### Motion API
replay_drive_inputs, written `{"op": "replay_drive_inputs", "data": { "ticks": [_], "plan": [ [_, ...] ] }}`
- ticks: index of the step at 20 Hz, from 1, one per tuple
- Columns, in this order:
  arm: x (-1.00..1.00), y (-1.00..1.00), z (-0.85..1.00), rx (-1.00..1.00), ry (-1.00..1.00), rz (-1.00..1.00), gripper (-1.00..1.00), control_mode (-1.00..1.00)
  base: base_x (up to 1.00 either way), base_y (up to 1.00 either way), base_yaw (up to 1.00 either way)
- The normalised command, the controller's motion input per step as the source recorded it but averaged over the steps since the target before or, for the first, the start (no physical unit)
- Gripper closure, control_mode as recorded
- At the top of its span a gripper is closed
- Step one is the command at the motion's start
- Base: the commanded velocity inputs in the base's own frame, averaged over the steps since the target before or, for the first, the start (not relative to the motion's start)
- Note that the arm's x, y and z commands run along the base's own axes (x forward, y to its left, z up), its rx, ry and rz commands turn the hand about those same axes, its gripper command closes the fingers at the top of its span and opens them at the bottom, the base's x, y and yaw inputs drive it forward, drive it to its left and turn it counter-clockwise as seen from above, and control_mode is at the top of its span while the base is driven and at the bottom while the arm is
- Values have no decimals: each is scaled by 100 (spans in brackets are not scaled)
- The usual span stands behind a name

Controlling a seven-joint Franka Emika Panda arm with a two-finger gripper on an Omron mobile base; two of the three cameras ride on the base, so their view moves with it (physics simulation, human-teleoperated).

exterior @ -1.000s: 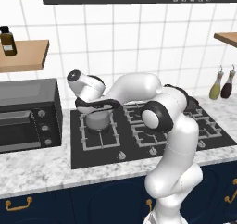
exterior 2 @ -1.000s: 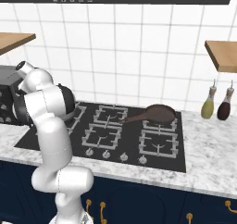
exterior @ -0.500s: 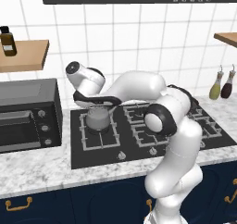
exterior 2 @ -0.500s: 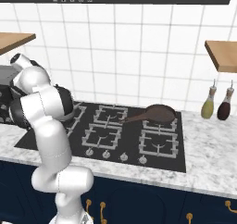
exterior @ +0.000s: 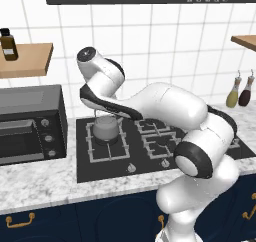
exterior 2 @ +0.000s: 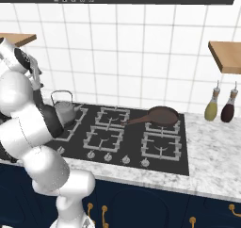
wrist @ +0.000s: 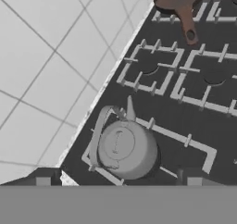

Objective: Pick the kettle from the counter and place it on a stove burner. Then turn the burner on.

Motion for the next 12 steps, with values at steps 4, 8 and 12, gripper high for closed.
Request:
{"op": "replay_drive_inputs", "data": {
  "ticks": [4, 8, 12],
  "plan": [
    [-100, -66, 8, 0, 26, 17, -100, -100, 0, 0, 0],
    [-92, -69, -59, 0, 34, 39, -100, -100, 0, 0, 0],
    [-35, -31, -64, 1, 16, 70, -100, -100, 0, 0, 0]
  ]
}}
